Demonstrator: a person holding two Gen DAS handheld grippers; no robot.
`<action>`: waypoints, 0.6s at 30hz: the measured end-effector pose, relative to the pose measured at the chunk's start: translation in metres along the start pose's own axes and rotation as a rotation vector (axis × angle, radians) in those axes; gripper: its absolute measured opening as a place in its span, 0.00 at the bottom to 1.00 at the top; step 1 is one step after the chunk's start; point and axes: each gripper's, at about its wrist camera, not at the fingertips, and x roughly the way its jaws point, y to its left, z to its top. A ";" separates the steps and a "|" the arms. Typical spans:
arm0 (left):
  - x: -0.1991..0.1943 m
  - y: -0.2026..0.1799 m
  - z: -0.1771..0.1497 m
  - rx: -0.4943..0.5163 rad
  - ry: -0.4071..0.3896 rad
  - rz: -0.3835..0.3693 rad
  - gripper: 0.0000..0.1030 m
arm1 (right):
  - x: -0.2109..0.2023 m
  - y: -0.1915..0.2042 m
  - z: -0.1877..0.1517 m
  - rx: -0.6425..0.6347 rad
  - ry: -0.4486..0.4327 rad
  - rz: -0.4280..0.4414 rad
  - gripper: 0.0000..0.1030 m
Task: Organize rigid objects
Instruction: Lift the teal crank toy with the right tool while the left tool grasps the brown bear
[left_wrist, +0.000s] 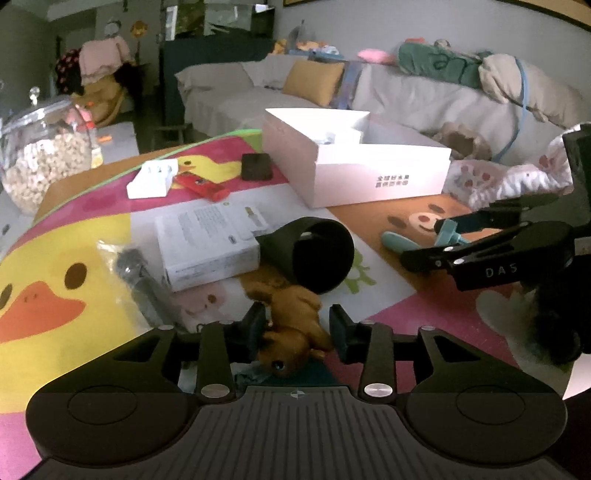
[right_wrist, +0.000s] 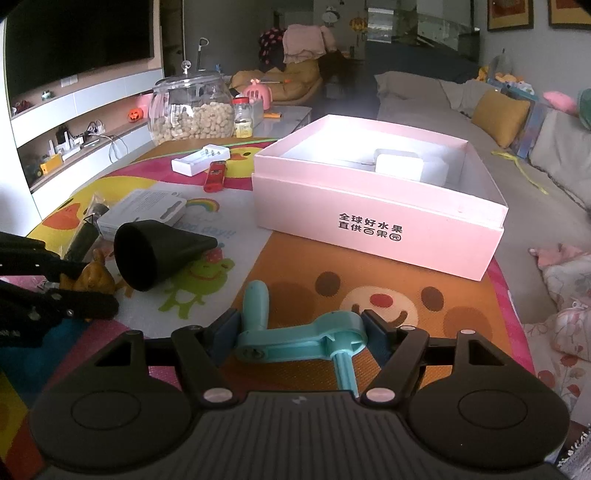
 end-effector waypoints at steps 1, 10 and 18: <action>0.000 0.000 0.000 0.008 0.000 -0.003 0.41 | 0.000 0.000 0.000 0.000 -0.001 0.000 0.69; -0.013 -0.010 -0.008 0.074 0.028 -0.013 0.41 | -0.030 -0.003 -0.008 0.005 -0.032 -0.008 0.69; -0.039 -0.032 0.009 0.107 -0.031 -0.070 0.41 | -0.087 -0.014 -0.008 0.018 -0.156 -0.038 0.68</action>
